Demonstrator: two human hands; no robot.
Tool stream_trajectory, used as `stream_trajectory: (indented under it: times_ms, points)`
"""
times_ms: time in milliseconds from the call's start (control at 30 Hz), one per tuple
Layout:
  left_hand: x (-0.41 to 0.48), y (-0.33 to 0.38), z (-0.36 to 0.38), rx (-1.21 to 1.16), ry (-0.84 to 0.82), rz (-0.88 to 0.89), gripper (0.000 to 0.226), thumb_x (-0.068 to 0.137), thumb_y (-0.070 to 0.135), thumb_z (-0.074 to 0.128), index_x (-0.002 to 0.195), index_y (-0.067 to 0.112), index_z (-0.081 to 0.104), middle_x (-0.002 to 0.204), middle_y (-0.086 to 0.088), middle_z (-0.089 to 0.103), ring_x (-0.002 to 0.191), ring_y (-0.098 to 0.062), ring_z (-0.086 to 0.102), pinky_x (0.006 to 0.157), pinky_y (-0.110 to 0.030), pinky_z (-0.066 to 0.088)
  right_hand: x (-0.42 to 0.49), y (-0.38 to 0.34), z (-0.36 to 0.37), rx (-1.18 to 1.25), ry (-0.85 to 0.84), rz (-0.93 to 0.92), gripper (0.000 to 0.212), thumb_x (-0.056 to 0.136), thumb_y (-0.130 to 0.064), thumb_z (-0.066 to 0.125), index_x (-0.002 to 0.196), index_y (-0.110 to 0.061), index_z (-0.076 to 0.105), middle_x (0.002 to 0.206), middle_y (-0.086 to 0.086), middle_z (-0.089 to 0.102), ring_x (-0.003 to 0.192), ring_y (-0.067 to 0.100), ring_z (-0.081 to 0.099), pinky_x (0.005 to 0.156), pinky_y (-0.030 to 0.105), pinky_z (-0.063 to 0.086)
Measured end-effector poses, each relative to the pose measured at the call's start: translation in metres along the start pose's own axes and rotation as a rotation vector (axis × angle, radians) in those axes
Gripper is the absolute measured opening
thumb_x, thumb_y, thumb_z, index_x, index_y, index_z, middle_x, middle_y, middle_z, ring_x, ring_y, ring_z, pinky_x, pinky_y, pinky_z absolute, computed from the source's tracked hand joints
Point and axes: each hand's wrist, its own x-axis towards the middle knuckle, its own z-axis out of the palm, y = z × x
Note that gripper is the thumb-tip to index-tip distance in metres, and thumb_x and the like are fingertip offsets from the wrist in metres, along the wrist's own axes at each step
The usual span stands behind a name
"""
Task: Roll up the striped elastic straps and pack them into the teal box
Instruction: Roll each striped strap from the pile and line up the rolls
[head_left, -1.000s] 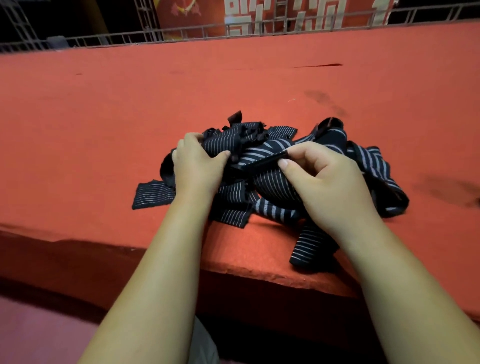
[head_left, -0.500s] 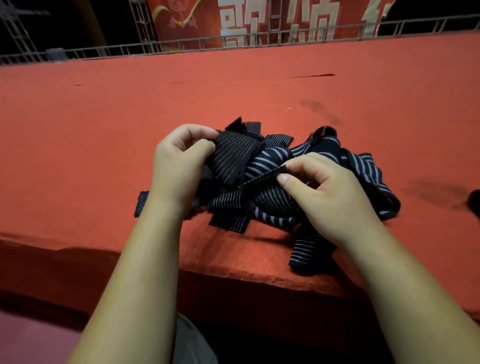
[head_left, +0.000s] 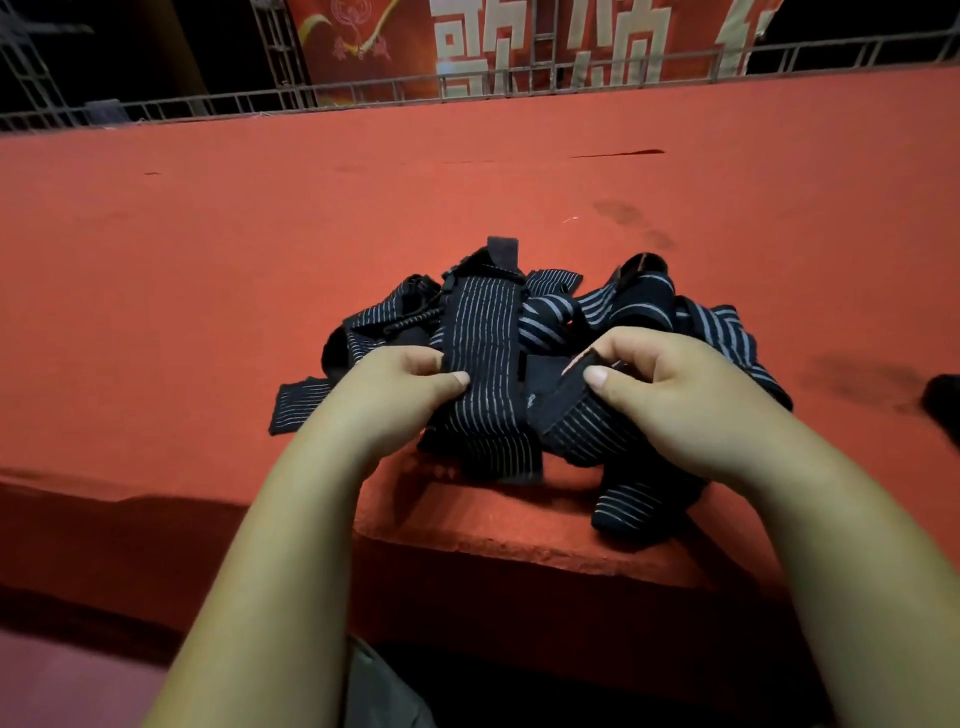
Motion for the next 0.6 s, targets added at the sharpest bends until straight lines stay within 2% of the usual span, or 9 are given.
stream_trajectory:
  times_ms: [100,133,200,267,367,433,500,600]
  points:
    - [-0.002,0.004,0.007,-0.094,-0.065,0.072,0.016,0.108,0.019,0.066,0.112,0.019,0.082,0.104,0.002,0.084,0.091,-0.013,0.080,0.073,-0.025,0.060,0.000,0.001,0.001,0.026,0.008,0.040,0.014,0.107,-0.029,0.060,0.107,-0.030,0.075,0.101,-0.004,0.078,0.099,0.022,0.074,0.096,0.051,0.057]
    - [-0.003,0.006,0.010,-0.124,-0.102,0.093,0.018,0.109,0.017,0.064,0.117,0.019,0.080,0.109,0.001,0.084,0.097,-0.015,0.080,0.078,-0.027,0.061,0.000,0.001,0.001,0.080,-0.016,0.056,0.017,0.108,-0.025,0.059,0.107,-0.028,0.076,0.103,-0.004,0.079,0.101,0.019,0.075,0.097,0.048,0.057]
    - [-0.004,0.005,0.014,-0.131,-0.175,0.142,0.023,0.110,0.014,0.061,0.127,0.020,0.075,0.120,-0.001,0.081,0.112,-0.020,0.078,0.097,-0.039,0.061,-0.002,-0.001,-0.002,0.248,-0.081,0.093,0.025,0.110,-0.014,0.056,0.112,-0.024,0.079,0.107,-0.003,0.082,0.105,0.016,0.077,0.099,0.042,0.056]
    - [-0.004,0.001,0.017,-0.120,-0.254,0.180,0.028,0.111,0.012,0.060,0.135,0.023,0.070,0.128,-0.002,0.079,0.122,-0.024,0.074,0.110,-0.051,0.056,-0.003,-0.003,-0.005,0.393,-0.108,0.128,0.028,0.111,-0.010,0.052,0.118,-0.019,0.078,0.110,0.005,0.082,0.110,0.025,0.077,0.104,0.047,0.057]
    - [-0.003,-0.002,0.020,-0.061,-0.353,0.211,0.033,0.110,0.018,0.062,0.140,0.030,0.067,0.133,-0.006,0.076,0.128,-0.034,0.070,0.113,-0.063,0.050,-0.002,0.001,-0.007,0.504,-0.071,0.176,0.028,0.111,-0.010,0.052,0.121,-0.015,0.078,0.113,0.017,0.080,0.114,0.041,0.075,0.106,0.061,0.055]
    - [-0.004,-0.001,0.023,-0.033,-0.379,0.233,0.030,0.110,0.016,0.063,0.137,0.026,0.070,0.133,-0.004,0.076,0.126,-0.027,0.071,0.110,-0.054,0.052,-0.002,0.003,-0.008,0.593,-0.057,0.209,0.029,0.110,-0.009,0.051,0.121,-0.012,0.078,0.116,0.022,0.078,0.117,0.047,0.071,0.108,0.065,0.052]
    - [-0.006,0.001,0.026,-0.035,-0.410,0.260,0.031,0.109,0.008,0.063,0.134,0.021,0.074,0.134,0.004,0.076,0.130,-0.016,0.069,0.112,-0.044,0.051,-0.003,0.005,-0.010,0.630,-0.074,0.220,0.029,0.110,-0.010,0.051,0.122,-0.011,0.078,0.118,0.022,0.078,0.120,0.047,0.070,0.111,0.063,0.051]
    - [-0.008,0.003,0.031,0.012,-0.469,0.322,0.033,0.105,0.001,0.066,0.131,0.018,0.079,0.135,0.007,0.076,0.134,-0.013,0.066,0.116,-0.044,0.050,-0.006,0.007,-0.011,0.687,-0.125,0.223,0.030,0.110,-0.010,0.051,0.124,-0.010,0.077,0.118,0.026,0.077,0.122,0.049,0.068,0.108,0.057,0.051]
